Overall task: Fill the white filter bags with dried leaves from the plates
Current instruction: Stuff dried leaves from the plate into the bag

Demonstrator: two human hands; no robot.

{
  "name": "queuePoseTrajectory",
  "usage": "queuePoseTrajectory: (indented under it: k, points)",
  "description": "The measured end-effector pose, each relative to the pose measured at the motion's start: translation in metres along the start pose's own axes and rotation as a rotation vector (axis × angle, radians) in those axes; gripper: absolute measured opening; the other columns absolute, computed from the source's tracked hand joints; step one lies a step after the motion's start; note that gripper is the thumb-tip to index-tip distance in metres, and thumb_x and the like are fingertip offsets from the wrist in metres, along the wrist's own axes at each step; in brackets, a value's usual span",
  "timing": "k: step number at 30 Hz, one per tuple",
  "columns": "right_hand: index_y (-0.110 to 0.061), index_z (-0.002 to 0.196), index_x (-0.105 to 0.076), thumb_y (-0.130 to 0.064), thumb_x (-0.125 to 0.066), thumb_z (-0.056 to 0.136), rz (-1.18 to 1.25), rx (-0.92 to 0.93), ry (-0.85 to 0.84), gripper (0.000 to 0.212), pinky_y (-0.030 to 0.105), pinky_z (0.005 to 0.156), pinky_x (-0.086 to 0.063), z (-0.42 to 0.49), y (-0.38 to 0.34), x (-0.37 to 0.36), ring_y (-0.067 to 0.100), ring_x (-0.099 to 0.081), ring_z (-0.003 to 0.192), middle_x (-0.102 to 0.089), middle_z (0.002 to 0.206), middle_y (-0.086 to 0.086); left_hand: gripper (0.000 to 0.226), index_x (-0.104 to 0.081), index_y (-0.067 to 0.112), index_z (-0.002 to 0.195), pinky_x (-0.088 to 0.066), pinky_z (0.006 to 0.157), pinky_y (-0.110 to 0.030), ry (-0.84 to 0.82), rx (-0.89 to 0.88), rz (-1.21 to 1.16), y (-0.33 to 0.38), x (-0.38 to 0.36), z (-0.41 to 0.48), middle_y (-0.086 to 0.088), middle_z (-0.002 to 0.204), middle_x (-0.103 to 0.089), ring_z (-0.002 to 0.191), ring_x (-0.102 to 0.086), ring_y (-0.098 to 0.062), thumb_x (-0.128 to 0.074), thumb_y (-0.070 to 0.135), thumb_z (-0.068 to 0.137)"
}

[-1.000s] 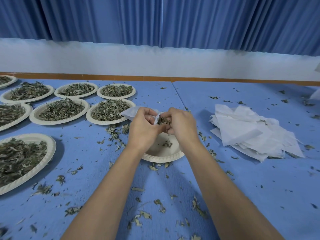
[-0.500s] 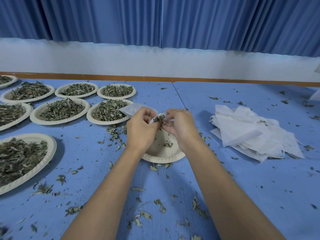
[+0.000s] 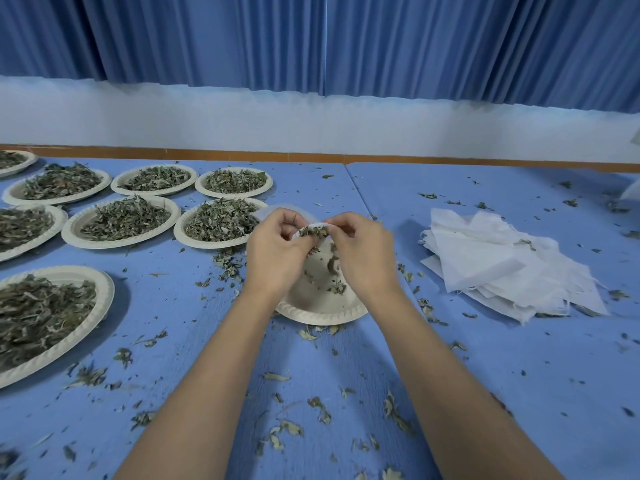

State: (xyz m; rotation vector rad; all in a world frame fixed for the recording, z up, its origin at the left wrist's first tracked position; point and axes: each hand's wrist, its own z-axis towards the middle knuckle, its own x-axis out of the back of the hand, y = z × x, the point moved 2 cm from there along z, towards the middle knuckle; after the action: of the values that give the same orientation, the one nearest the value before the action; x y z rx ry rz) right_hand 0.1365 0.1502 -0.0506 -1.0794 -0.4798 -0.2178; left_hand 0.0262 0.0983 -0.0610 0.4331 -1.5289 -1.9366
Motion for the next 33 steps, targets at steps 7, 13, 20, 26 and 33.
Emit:
queuePoseTrajectory:
  k: [7, 13, 20, 26, 33]
  points:
    - [-0.022, 0.065, -0.058, -0.009, -0.059, 0.081, -0.008, -0.037, -0.167, 0.021, 0.025, 0.056, -0.038, -0.001, -0.009, 0.001, 0.014, -0.05, 0.059, -0.058, 0.063, -0.004, 0.034, -0.054, 0.025, 0.064, -0.035, 0.045, -0.007, 0.25, -0.038, 0.103, 0.004, 0.0, -0.005, 0.007, 0.058, -0.051, 0.046, -0.046, 0.005, -0.057, -0.008, 0.073]
    - [-0.007, 0.065, -0.067, 0.0, -0.066, 0.072, 0.205, -0.113, -0.328, 0.01, 0.021, 0.057, -0.038, 0.001, -0.008, 0.012, 0.017, -0.047, 0.063, -0.057, 0.066, 0.01, 0.038, -0.052, 0.026, 0.062, -0.037, 0.047, -0.017, 0.254, -0.078, 0.175, 0.003, -0.003, -0.005, 0.006, 0.059, -0.051, 0.051, -0.043, -0.006, -0.053, -0.01, 0.072]
    - [-0.011, 0.064, -0.064, 0.007, -0.061, 0.078, 0.404, -0.197, -0.388, 0.023, 0.03, 0.077, -0.057, 0.002, 0.004, 0.004, 0.016, -0.062, 0.067, -0.063, 0.065, 0.003, 0.034, -0.052, 0.021, 0.064, -0.045, 0.054, -0.023, 0.213, -0.102, 0.264, -0.002, -0.001, -0.001, 0.007, 0.06, -0.051, 0.056, -0.049, -0.011, -0.052, -0.013, 0.071]
    - [-0.011, 0.087, -0.065, -0.011, -0.054, 0.09, 0.184, -0.111, -0.191, 0.011, 0.05, 0.083, -0.052, 0.001, 0.008, -0.004, 0.028, -0.064, 0.09, -0.063, 0.087, 0.002, 0.019, -0.057, 0.019, 0.078, -0.038, 0.059, -0.011, 0.006, -0.137, 0.351, -0.005, 0.008, 0.006, 0.002, 0.082, -0.052, 0.068, -0.047, -0.009, -0.072, 0.008, 0.073]
    - [-0.011, 0.096, -0.063, -0.011, -0.05, 0.092, 0.109, -0.072, -0.134, 0.013, 0.04, 0.082, -0.053, 0.003, 0.004, -0.002, 0.024, -0.064, 0.09, -0.066, 0.097, 0.005, 0.023, -0.052, 0.033, 0.082, -0.041, 0.063, -0.007, -0.203, -0.056, 0.251, 0.006, 0.014, 0.006, 0.011, 0.094, -0.044, 0.08, -0.053, -0.007, -0.068, 0.018, 0.076]
